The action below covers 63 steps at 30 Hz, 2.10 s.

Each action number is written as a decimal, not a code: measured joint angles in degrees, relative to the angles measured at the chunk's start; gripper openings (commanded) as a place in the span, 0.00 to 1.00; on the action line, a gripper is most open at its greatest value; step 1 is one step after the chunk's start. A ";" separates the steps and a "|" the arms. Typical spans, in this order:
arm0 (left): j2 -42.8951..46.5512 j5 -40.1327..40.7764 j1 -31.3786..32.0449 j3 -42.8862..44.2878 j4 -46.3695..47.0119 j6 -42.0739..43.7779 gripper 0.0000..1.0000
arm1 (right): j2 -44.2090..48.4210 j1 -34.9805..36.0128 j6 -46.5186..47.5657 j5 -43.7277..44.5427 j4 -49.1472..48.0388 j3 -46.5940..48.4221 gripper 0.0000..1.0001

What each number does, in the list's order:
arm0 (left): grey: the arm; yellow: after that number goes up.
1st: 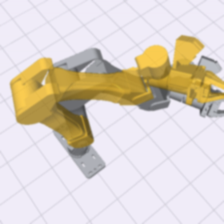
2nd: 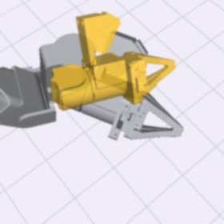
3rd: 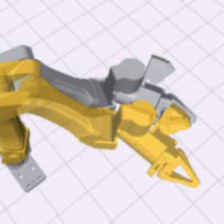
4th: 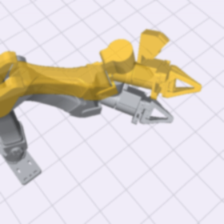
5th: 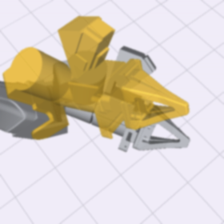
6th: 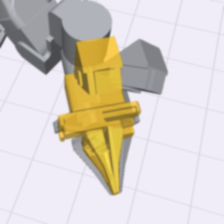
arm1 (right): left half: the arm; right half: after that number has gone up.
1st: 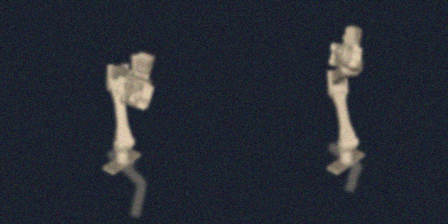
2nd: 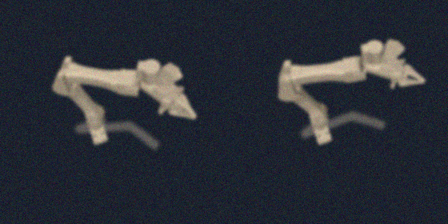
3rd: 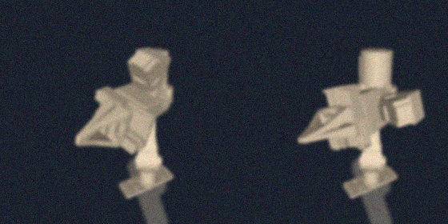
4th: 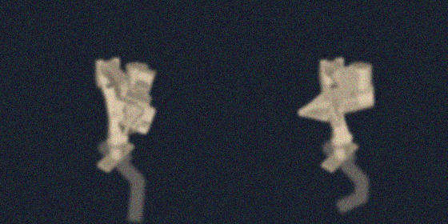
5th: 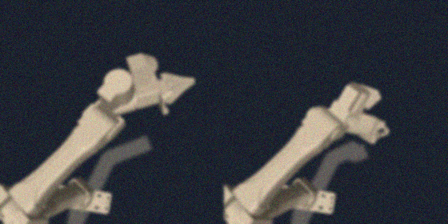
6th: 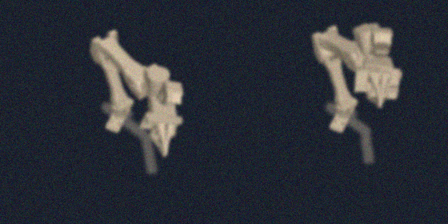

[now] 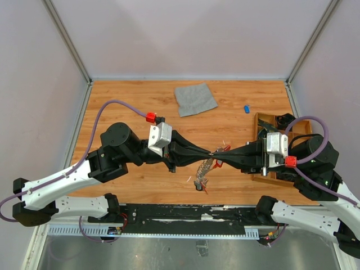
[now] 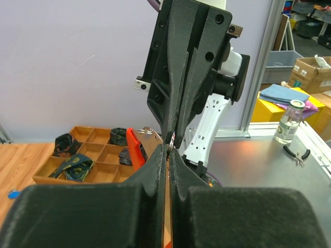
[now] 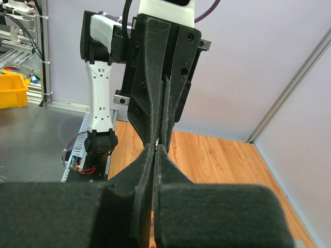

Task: Put the keys on the keyring

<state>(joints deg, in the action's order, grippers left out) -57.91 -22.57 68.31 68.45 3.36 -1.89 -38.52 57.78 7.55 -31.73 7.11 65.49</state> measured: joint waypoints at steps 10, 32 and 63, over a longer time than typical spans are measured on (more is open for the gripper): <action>0.00 -0.46 0.00 0.00 -0.02 -0.28 0.01 | 0.37 0.00 0.22 0.00 0.59 0.02 0.27; -0.68 -0.46 0.00 1.07 -4.79 -0.74 0.00 | 0.79 0.00 4.87 1.51 11.78 5.33 0.34; -3.15 -0.74 0.00 3.98 -10.56 1.92 0.00 | -1.88 0.00 8.15 1.25 18.47 6.99 0.10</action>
<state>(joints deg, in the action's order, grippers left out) -61.06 -23.31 68.31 72.42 -7.20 0.03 -40.40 57.78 15.70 -30.48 25.58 72.49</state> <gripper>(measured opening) 0.020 0.164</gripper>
